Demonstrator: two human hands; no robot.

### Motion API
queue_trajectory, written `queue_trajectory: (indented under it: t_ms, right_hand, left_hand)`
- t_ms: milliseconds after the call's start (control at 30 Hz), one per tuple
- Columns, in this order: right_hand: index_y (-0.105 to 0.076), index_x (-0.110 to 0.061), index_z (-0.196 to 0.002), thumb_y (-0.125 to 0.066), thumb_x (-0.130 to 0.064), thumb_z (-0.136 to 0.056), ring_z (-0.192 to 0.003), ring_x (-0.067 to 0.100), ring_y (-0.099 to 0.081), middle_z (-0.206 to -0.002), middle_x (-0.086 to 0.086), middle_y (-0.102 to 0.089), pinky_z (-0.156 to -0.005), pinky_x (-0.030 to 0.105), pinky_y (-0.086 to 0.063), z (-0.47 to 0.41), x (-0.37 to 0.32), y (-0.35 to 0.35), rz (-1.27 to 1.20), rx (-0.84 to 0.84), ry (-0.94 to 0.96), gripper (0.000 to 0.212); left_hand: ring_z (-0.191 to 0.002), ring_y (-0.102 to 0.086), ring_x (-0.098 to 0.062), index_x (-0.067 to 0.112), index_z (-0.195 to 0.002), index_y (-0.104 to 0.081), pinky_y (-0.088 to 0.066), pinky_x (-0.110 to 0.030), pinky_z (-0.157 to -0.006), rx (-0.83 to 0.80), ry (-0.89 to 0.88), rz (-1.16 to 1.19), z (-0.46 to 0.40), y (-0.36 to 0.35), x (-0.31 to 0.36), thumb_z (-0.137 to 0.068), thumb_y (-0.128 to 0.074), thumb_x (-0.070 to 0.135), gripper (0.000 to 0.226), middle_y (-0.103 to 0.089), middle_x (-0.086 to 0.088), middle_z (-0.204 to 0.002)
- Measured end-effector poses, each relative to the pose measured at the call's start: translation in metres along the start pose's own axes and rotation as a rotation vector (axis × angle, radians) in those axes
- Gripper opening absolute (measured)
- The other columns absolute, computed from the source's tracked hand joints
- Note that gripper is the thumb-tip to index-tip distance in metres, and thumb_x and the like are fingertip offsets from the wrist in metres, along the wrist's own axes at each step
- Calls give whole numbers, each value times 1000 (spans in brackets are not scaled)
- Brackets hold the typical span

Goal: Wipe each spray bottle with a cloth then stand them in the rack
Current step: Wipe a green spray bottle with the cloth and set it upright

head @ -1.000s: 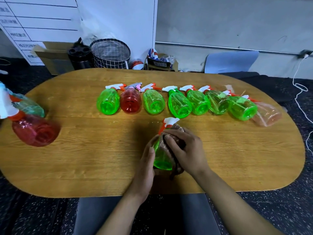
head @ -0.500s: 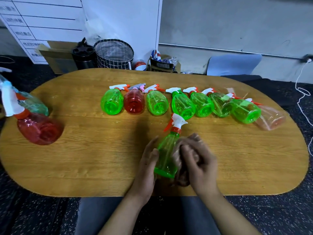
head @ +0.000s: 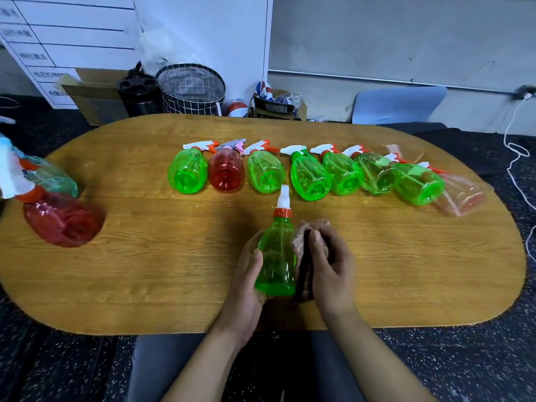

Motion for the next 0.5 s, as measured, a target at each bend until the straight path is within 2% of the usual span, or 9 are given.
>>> queue_trajectory:
  t_ms: [100,233,367,433,500]
  right_hand:
    - [-76,-19,-110,-60,-20,-104,-104,13,-70,-106,-6,-76,-90,31,-52,-22,-18,2,133,2,57,17]
    - [-78,-27,-120,-61,-33,-104,-107,7,-68,-114,-6,-73,-93,33,-55,-23,-28,-18,509,-174,216,23]
    - [-76,-28,-127,-64,-39,-102,-95,8,-70,-115,-3,-69,-78,30,-58,6,-31,-25,670,-292,427,30]
    - [-75,-26,-128,-66,-34,-102,-87,12,-69,-113,1,-67,-71,32,-59,23,-32,-23,670,-412,562,29]
    - [-76,-28,-127,-66,-33,-103,-79,17,-68,-109,3,-67,-65,32,-58,41,-31,-23,742,-546,718,26]
  left_hand:
    - [-141,-59,-22,37,-159,-41,-59,-43,-103,8,2,0,-2,1,-4,-109,-40,50,52,-61,3,-153]
    - [-146,-54,-26,29,-163,-37,-57,-41,-105,-33,-2,13,-3,-2,-7,-109,-31,49,58,-55,-5,-159]
    - [-147,-53,-28,24,-165,-34,-56,-37,-106,-10,-7,38,-3,1,-7,-108,-36,52,64,-53,-10,-160]
    - [-141,-58,-25,31,-162,-40,-56,-34,-104,45,-49,-30,-3,3,-2,-110,-36,52,56,-58,-10,-156]
    - [-129,-66,-23,38,-152,-55,-58,-33,-99,91,-53,-60,-4,6,0,-109,-41,56,49,-66,-10,-146]
Point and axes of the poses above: each hand's wrist, its own z-axis away from the middle knuckle, its own y-axis out of the back of the hand, x = y × z, the point moved 7 cm from there along -z, towards the middle knuckle
